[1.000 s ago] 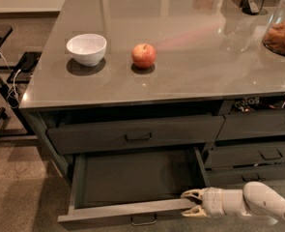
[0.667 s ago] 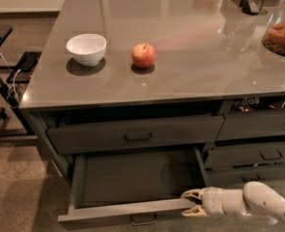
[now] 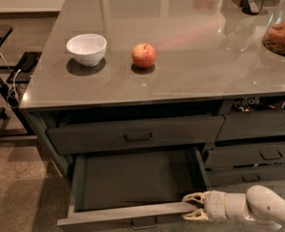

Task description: Open middle drawer

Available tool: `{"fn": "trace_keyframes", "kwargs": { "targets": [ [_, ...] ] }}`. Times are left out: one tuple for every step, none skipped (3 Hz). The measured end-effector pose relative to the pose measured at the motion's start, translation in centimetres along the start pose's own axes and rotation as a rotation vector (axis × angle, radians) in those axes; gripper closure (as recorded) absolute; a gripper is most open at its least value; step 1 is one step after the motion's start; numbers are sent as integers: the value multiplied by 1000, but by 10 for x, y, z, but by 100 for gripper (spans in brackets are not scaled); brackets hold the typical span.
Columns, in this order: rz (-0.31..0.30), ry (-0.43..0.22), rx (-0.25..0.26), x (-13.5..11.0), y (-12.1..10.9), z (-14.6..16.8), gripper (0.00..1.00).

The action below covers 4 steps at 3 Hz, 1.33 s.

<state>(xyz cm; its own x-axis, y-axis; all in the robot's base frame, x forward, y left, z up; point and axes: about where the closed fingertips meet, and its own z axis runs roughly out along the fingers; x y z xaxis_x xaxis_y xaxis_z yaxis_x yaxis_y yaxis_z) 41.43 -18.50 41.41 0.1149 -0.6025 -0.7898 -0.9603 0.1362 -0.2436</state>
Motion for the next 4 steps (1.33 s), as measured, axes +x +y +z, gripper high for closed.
{"fn": "trace_keyframes", "kwargs": {
  "targets": [
    [3, -3, 2, 2, 11, -5, 100],
    [3, -3, 2, 0, 14, -7, 81],
    [3, -3, 2, 0, 14, -7, 59],
    [3, -3, 2, -1, 14, -7, 35]
  ]
}}
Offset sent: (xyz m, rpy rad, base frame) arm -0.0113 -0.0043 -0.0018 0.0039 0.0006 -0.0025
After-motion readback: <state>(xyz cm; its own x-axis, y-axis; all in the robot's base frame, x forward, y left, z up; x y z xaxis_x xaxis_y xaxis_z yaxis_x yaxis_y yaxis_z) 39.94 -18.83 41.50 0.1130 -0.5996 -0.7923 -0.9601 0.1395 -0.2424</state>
